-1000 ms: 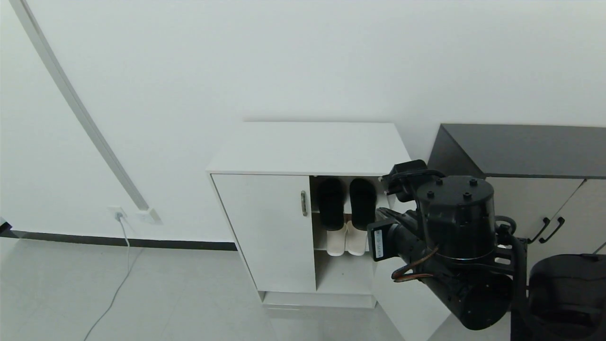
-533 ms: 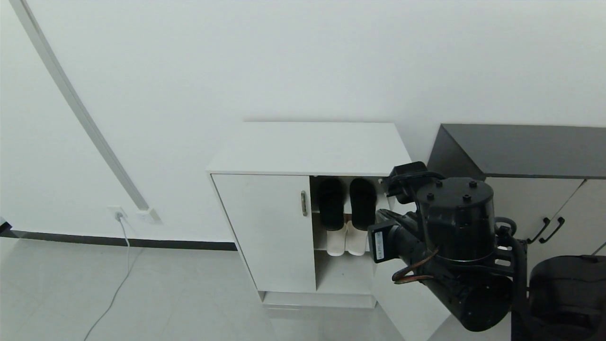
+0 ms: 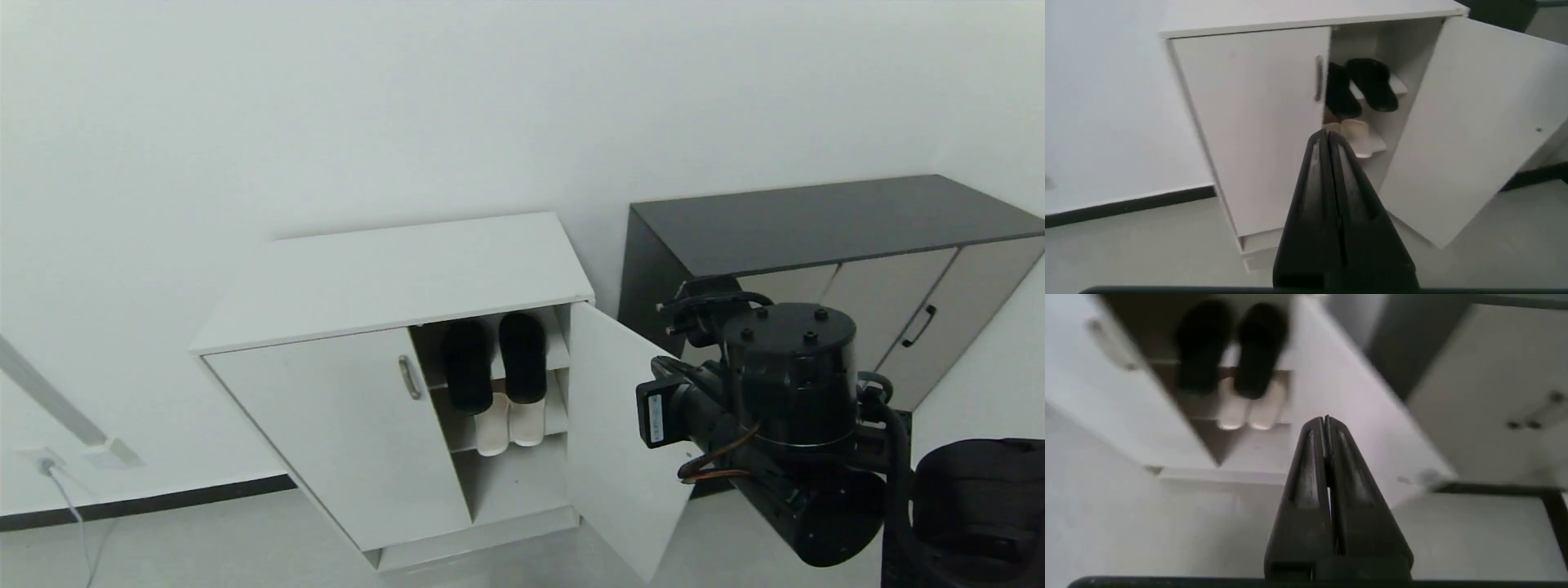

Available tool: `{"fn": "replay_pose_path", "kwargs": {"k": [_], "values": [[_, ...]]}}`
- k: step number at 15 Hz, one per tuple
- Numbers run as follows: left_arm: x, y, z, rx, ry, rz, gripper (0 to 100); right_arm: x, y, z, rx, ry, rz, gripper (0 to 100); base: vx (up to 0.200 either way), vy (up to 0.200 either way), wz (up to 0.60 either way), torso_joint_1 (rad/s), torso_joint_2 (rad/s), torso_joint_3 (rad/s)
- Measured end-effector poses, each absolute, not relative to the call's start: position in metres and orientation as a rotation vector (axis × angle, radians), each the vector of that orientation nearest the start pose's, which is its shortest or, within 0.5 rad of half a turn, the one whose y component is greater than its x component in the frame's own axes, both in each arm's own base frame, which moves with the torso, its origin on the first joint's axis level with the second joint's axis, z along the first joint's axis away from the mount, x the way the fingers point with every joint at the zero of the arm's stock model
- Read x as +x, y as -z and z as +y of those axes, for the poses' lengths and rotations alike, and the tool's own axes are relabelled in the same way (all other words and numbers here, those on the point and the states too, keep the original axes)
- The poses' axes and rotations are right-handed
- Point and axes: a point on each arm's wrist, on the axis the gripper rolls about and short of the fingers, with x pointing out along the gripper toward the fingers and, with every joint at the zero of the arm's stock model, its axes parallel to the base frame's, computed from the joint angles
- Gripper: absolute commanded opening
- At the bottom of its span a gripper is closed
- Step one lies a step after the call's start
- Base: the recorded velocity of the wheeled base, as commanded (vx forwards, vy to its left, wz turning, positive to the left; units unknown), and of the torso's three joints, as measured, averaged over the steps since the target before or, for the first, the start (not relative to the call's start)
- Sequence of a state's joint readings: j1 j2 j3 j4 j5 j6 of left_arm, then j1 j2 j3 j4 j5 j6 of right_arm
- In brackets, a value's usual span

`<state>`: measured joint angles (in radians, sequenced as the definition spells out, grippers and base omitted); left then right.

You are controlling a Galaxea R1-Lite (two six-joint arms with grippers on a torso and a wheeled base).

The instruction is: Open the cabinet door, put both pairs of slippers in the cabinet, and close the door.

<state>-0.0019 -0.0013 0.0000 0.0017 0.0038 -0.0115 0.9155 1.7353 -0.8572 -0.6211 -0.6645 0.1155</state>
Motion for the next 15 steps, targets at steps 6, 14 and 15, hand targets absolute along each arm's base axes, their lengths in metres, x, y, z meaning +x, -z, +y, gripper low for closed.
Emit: {"fn": "replay_pose_path", "kwargs": {"k": [6, 14, 15], "values": [[-0.023, -0.075, 0.0, -0.012, -0.003, 0.0, 0, 0.203, -0.184, 0.238, -0.068, -0.231, 0.192, 0, -0.033, 0.0, 0.0, -0.001, 0.0, 0.0], [-0.023, -0.075, 0.0, -0.012, -0.002, 0.0, 0, 0.209, -0.187, 0.23, -0.089, -0.208, 0.184, 0, -0.125, 0.0, 0.0, 0.001, 0.0, 0.0], [-0.023, -0.075, 0.0, -0.012, -0.003, 0.0, 0, 0.213, -0.188, 0.228, -0.085, -0.203, 0.183, 0, 0.0, 0.0, 0.0, 0.0, 0.0, 0.0]]}}
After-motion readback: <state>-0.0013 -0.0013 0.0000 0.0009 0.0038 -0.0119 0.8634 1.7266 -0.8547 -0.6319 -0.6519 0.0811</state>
